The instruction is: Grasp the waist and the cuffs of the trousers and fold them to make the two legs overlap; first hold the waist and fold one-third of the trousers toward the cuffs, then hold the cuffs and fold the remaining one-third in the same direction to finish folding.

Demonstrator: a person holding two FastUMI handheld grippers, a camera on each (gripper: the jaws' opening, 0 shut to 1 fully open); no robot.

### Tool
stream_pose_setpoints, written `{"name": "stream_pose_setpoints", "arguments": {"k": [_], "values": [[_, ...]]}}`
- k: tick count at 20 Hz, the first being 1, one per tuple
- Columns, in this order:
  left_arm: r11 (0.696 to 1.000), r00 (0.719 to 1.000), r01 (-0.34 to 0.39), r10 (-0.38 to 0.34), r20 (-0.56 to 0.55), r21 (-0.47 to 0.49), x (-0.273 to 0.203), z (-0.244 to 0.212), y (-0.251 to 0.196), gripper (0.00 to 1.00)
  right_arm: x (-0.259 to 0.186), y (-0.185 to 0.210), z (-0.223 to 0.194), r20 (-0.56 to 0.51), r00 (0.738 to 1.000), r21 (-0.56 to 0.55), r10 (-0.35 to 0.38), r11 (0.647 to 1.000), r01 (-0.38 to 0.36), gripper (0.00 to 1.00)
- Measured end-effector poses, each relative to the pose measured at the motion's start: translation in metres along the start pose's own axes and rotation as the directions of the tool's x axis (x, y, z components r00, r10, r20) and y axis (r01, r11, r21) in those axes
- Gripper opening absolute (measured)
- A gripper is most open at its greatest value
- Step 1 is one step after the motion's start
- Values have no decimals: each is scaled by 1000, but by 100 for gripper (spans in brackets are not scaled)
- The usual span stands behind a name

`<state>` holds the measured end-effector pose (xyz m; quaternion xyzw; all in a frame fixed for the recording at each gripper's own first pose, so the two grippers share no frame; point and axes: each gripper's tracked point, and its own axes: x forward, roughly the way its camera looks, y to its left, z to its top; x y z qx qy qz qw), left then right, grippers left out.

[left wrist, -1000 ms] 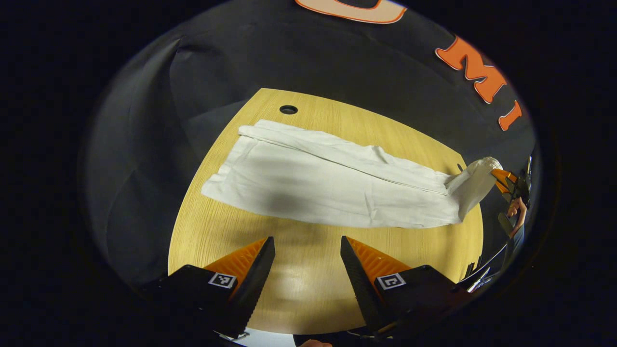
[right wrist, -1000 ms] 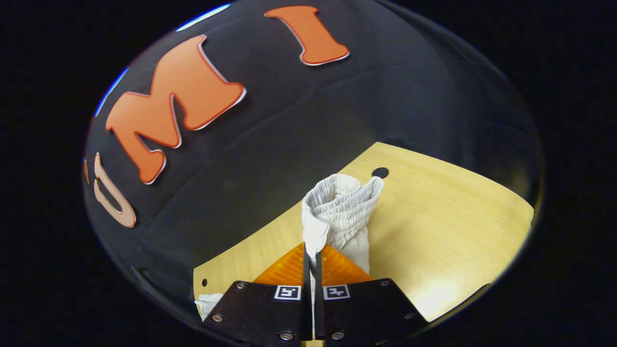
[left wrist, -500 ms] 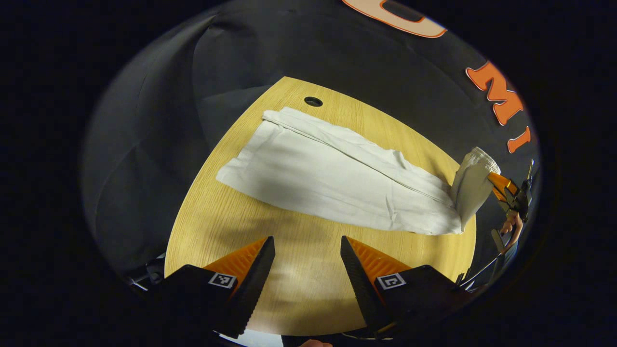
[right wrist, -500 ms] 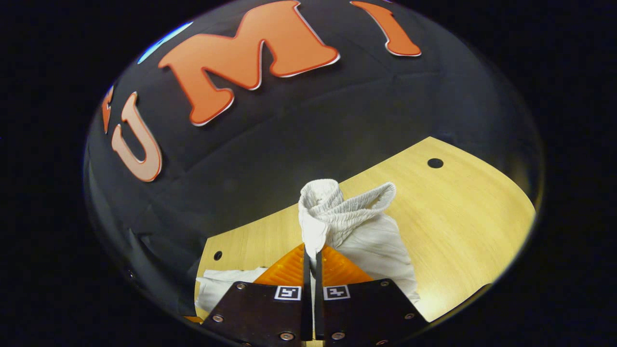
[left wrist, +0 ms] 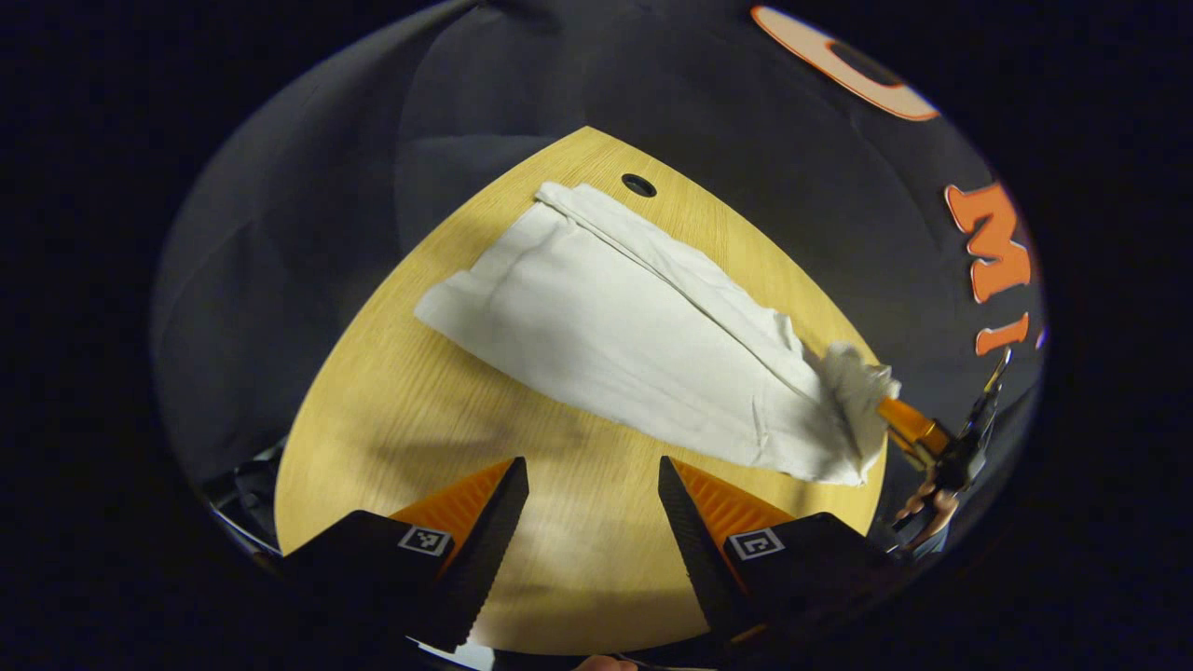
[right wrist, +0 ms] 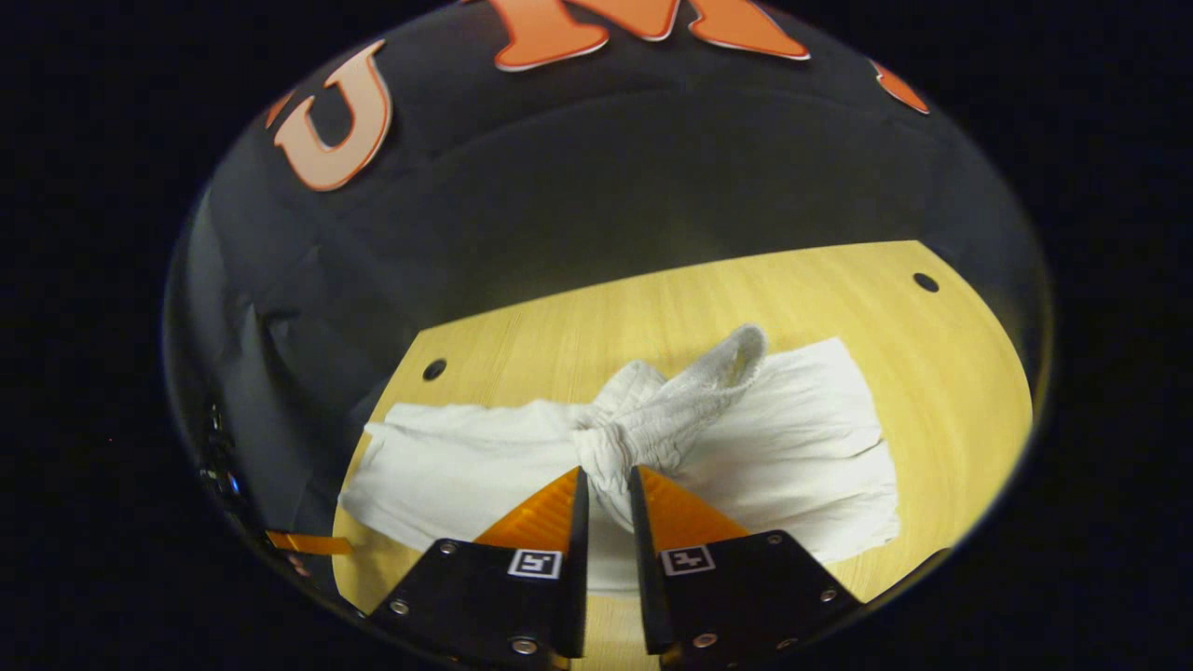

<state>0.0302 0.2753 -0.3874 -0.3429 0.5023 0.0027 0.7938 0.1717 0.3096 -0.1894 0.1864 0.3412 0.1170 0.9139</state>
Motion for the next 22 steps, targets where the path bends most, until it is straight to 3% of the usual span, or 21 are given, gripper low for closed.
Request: {"name": "stream_pose_setpoints", "arguments": {"k": [1,2,3,4,5,6,7,8,11,17,18,20,21,22], "values": [[999,999,32,-32,7,-34,1,1,-5,93,1,11,-7,-7,1000,-17,18,1000,-18,35],[996,998,63,-62,15,-69,4,4,-12,96,-1,16,-12,-11,1000,-33,27,999,-28,40],[990,996,91,-89,24,-106,5,6,-15,92,-8,16,-14,-13,1000,-49,27,998,-28,38],[983,993,113,-109,37,-144,7,10,-17,92,-10,13,-17,-16,1000,-65,15,998,-16,51],[975,991,130,-123,48,-180,4,14,-14,97,-16,8,-16,-16,1000,-78,1,997,-2,57],[967,990,138,-127,61,-212,3,16,-9,92,-22,2,-14,-9,1000,-82,-9,997,8,60],[961,990,137,-123,72,-239,2,20,-4,96,-29,-4,-12,-2,1000,-75,-14,997,14,64],[955,990,134,-116,81,-263,7,28,8,92,-35,-9,-9,5,1000,-63,-20,998,20,66],[935,987,138,-104,119,-328,9,46,27,92,-56,-31,-2,37,998,-42,-46,998,48,76],[914,987,108,-52,152,-390,19,70,60,92,-94,-69,10,90,990,-1,-105,994,106,83],[915,989,95,-42,140,-392,25,70,63,87,-98,-72,11,94,990,10,-107,994,106,83],[909,988,112,-57,145,-402,32,74,58,97,-107,-79,11,100,988,25,-115,993,113,83],[909,986,119,-61,155,-399,36,78,55,88,-110,-83,11,104,987,26,-122,992,120,84],[912,985,125,-68,156,-391,40,80,51,88,-112,-85,10,106,986,27,-129,992,127,83]]}}
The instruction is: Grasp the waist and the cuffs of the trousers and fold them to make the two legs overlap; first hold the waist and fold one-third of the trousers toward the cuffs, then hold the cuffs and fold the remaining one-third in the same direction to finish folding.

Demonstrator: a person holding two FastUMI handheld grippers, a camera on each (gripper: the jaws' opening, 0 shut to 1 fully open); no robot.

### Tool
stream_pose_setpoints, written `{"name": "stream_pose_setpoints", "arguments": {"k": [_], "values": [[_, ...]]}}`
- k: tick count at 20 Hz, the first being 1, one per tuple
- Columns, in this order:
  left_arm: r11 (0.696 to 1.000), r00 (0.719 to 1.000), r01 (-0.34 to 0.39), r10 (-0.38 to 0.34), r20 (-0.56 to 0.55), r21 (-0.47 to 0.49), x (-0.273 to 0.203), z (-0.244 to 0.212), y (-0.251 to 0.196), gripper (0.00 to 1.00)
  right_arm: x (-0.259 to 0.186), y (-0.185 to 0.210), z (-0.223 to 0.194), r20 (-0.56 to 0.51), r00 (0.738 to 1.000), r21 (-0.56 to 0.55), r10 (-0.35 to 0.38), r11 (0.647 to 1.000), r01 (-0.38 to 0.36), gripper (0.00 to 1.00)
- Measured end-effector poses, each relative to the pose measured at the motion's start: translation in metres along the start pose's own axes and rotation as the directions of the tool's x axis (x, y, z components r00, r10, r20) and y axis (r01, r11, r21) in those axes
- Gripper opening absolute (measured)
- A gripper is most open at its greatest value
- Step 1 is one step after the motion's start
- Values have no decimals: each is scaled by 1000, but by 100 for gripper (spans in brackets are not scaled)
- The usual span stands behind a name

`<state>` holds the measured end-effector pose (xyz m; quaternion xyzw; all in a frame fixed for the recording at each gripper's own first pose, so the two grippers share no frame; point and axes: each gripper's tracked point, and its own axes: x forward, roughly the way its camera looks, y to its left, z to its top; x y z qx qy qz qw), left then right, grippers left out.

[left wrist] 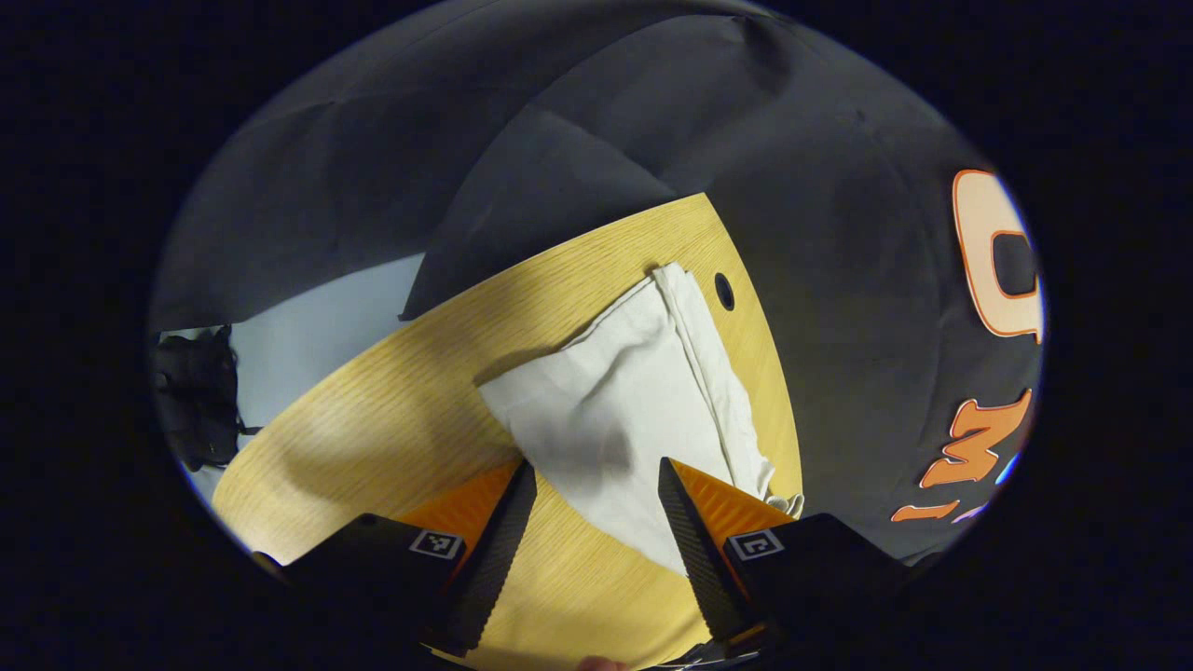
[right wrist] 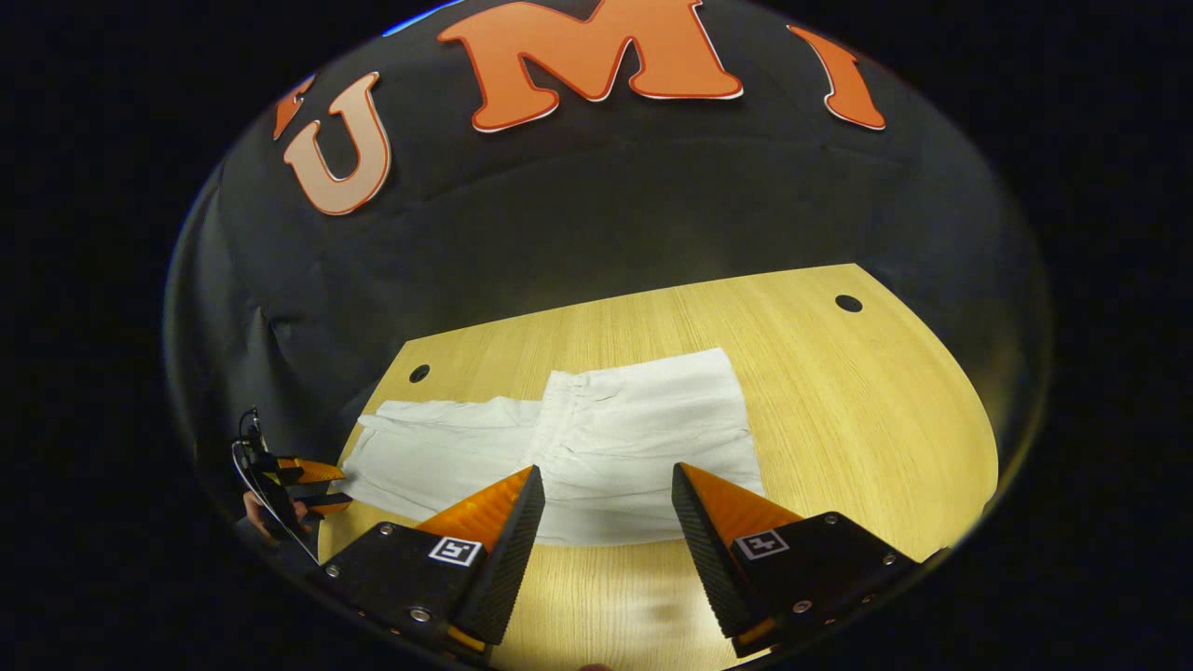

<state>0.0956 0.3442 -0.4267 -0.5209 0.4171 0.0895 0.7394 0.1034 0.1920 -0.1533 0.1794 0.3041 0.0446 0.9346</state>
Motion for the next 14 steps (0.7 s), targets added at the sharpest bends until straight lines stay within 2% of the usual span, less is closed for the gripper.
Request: {"name": "stream_pose_setpoints", "arguments": {"k": [5,8,10,11,13,14], "values": [[998,999,45,-45,16,49,21,4,-23,89,-13,-15,-10,-24,1000,33,-2,999,3,83],[997,999,37,-39,29,70,34,7,-26,82,-21,-29,-17,-24,1000,63,-20,998,22,83],[997,1000,3,-4,13,83,38,3,-20,53,-28,-44,-23,-29,998,81,-47,996,49,84],[997,1000,-30,31,-6,77,37,0,-13,40,-32,-50,-24,-27,998,89,-58,994,60,84],[998,999,-54,53,12,44,40,0,-14,13,-38,-60,-24,-15,997,101,-69,992,70,84],[997,998,-67,66,14,40,35,0,-12,13,-40,-63,-24,-8,998,108,-67,992,67,84]]}}
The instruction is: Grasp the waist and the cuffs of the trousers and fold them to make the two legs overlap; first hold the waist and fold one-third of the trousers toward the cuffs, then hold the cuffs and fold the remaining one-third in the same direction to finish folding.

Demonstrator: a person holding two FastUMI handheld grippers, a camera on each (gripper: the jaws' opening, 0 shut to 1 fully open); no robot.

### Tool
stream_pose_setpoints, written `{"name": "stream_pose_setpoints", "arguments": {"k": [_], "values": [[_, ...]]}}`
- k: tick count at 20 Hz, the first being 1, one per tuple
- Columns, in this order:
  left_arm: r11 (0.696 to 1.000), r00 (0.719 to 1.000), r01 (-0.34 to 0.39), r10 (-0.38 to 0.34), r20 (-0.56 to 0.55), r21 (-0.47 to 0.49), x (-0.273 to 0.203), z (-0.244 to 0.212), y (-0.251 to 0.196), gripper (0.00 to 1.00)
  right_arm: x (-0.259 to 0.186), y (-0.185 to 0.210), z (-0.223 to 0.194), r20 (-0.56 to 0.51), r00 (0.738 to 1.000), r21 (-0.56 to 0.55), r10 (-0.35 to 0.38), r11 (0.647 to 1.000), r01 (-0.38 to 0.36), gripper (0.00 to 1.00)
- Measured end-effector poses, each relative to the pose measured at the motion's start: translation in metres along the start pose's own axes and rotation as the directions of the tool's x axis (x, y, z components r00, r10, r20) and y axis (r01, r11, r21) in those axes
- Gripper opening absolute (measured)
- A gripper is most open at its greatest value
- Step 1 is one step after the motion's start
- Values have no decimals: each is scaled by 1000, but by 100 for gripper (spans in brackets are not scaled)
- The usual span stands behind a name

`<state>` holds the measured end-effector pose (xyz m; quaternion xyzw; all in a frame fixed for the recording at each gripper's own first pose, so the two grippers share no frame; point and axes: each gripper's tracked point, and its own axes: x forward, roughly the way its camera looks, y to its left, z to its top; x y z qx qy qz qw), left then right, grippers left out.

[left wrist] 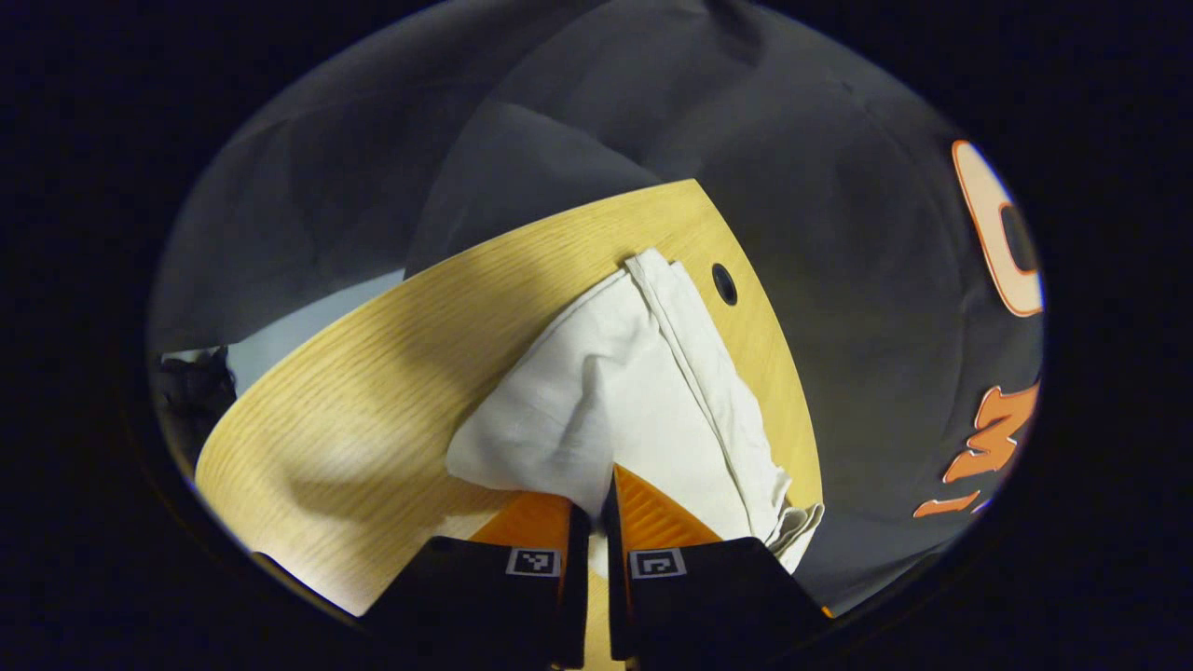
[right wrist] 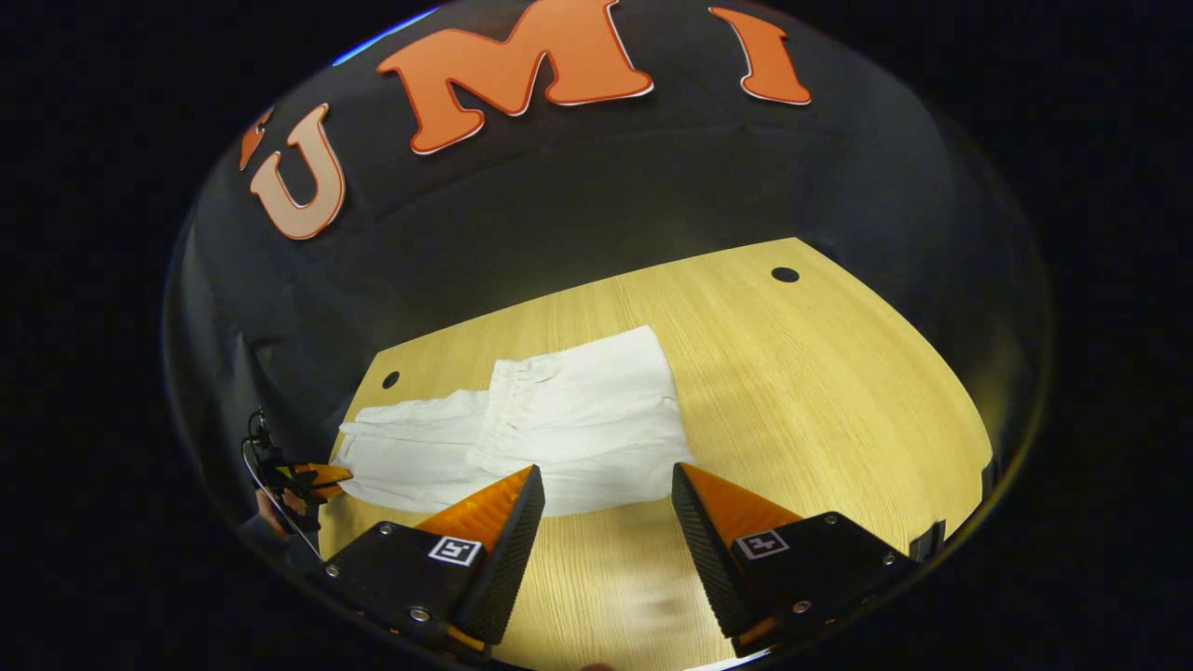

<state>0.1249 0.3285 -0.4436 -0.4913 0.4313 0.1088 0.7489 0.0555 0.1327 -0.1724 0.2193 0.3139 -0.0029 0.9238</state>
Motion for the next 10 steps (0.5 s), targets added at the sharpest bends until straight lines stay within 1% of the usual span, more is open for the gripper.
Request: {"name": "stream_pose_setpoints", "arguments": {"k": [1,2,4,6,8,10], "values": [[1000,1000,-19,19,2,0,-3,-1,-2,13,0,-3,-1,0,1000,7,3,1000,-3,83],[1000,1000,-23,23,8,9,-6,-1,-6,9,0,-5,-1,-9,1000,18,7,1000,-7,83],[998,999,-20,17,45,58,-18,2,-21,9,1,-10,4,-8,1000,30,15,999,-15,83],[992,995,-83,77,58,92,-29,-1,-29,9,-1,-12,12,13,1000,20,25,999,-25,83],[991,994,-76,66,93,112,-41,0,-49,8,-3,-15,14,8,999,7,48,999,-48,84],[990,992,-61,45,121,130,-55,2,-72,9,-4,-21,19,12,999,-1,53,999,-53,84]]}}
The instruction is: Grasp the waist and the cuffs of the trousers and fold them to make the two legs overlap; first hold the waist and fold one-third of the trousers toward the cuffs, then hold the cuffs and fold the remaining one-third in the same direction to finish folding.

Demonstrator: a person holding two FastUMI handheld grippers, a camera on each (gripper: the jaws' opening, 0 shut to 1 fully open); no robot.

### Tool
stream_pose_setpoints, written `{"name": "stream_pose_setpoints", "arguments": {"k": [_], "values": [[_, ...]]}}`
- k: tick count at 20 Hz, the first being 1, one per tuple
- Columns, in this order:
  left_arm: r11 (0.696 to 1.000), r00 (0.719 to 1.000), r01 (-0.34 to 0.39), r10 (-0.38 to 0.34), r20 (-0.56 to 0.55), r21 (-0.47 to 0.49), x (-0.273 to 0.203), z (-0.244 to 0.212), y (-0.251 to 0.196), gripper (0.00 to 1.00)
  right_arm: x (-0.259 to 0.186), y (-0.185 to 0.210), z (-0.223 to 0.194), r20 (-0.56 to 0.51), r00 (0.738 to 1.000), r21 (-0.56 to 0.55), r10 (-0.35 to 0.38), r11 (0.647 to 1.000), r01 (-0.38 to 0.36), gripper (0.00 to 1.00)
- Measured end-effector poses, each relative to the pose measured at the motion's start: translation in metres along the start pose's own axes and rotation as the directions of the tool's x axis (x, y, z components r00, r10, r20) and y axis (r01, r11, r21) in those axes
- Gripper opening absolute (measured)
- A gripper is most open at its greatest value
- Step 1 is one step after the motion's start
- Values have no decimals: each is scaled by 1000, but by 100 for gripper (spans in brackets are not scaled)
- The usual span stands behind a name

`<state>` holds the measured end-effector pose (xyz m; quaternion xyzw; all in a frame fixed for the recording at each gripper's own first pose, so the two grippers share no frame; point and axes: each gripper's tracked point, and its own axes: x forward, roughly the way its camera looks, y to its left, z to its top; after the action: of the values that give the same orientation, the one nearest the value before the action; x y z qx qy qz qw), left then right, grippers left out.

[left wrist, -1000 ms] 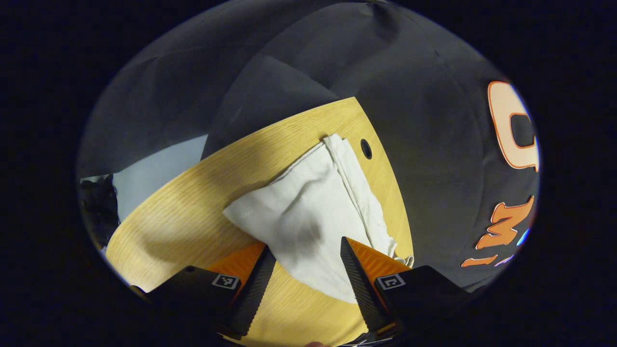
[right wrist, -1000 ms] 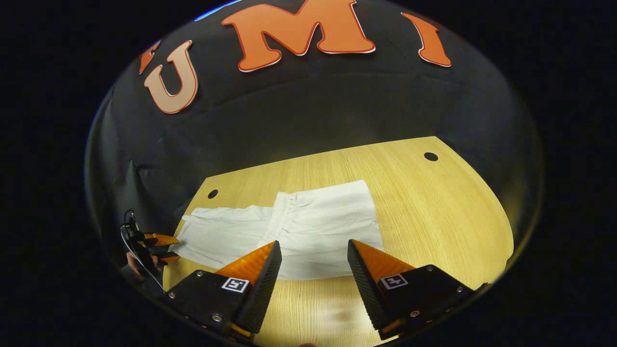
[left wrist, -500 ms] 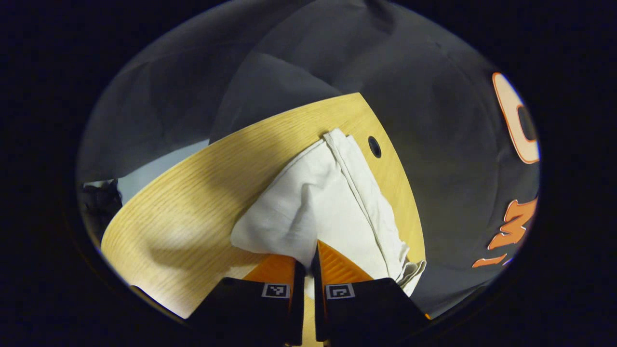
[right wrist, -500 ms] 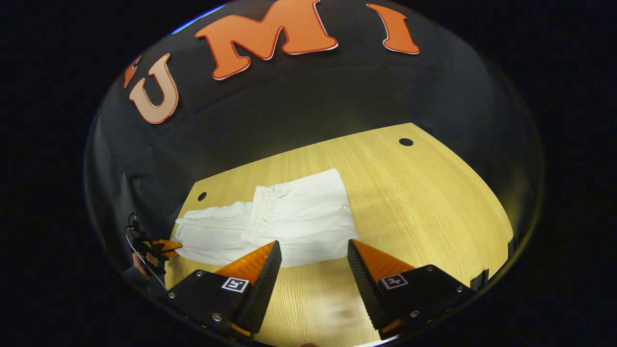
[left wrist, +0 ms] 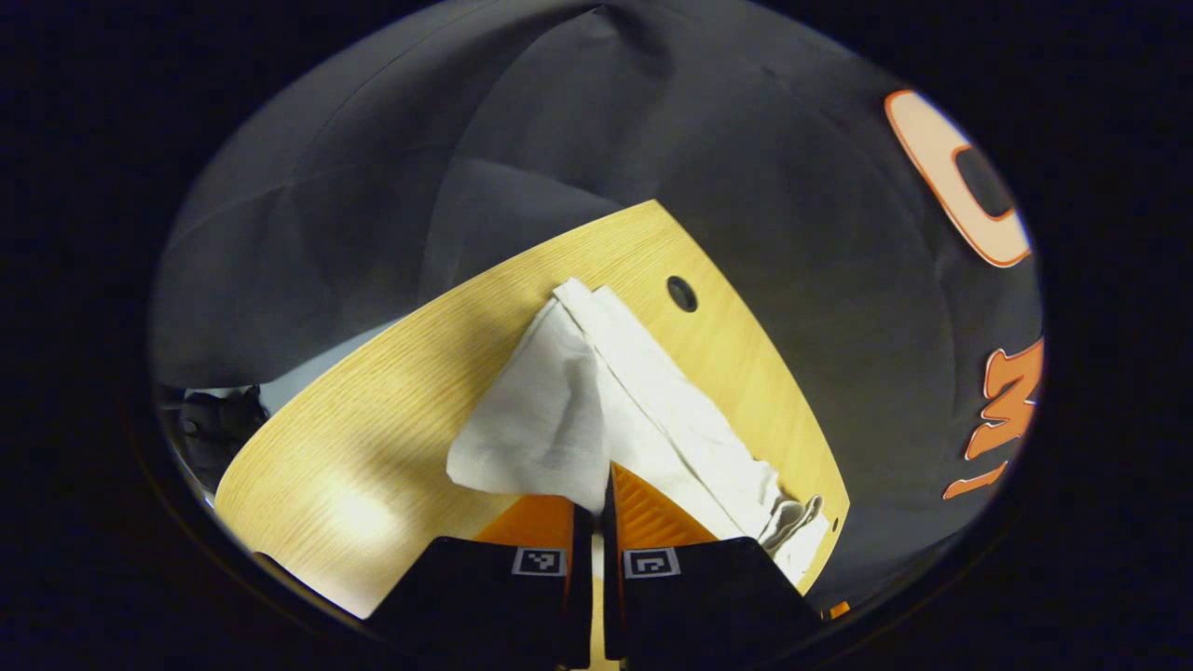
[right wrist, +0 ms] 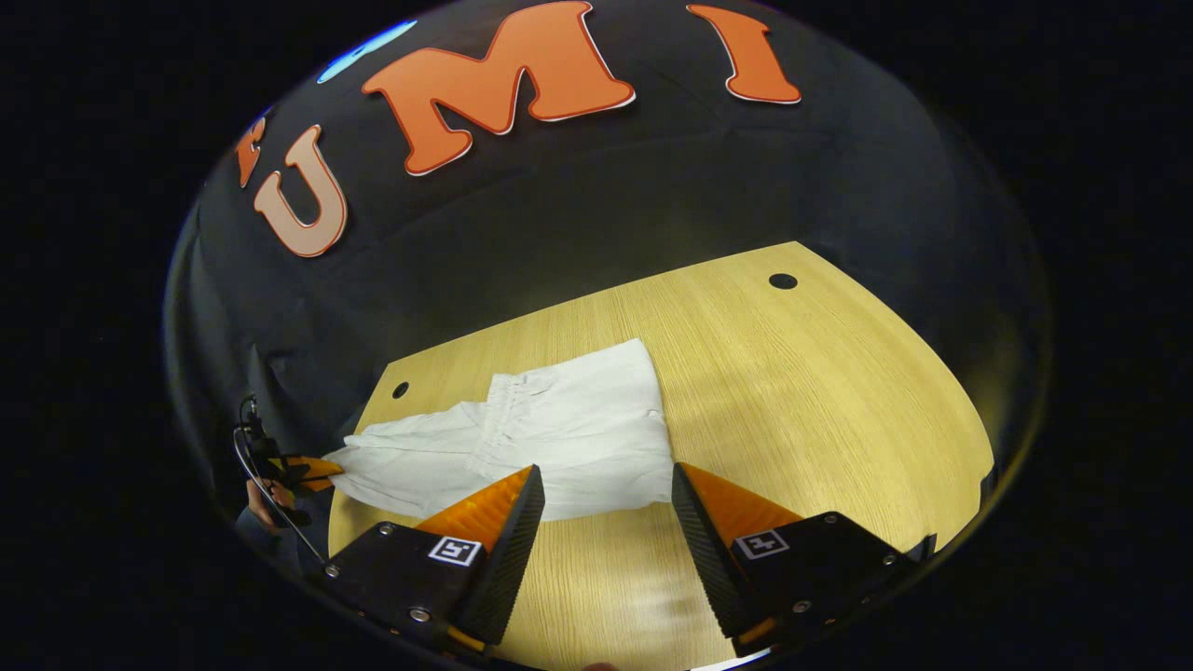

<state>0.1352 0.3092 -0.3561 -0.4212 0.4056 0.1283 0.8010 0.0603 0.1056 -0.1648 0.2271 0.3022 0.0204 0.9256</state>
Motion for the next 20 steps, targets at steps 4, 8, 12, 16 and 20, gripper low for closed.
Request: {"name": "stream_pose_setpoints", "arguments": {"k": [4,8,12,16,20], "values": [[998,998,31,-34,50,57,-27,9,-47,9,0,-11,9,11,1000,-15,12,1000,-12,84],[991,995,66,-75,73,119,-43,5,-96,9,-2,-21,14,18,1000,-41,19,999,-18,88],[978,991,86,-104,85,190,-55,-2,-142,9,-4,-32,17,28,999,-46,25,999,-24,91],[965,988,109,-131,79,238,-61,-15,-185,10,-8,-51,14,26,1000,-69,5,998,-4,99],[950,985,130,-157,74,284,-56,-31,-230,8,-13,-67,15,28,1000,-100,-8,995,11,99]]}}
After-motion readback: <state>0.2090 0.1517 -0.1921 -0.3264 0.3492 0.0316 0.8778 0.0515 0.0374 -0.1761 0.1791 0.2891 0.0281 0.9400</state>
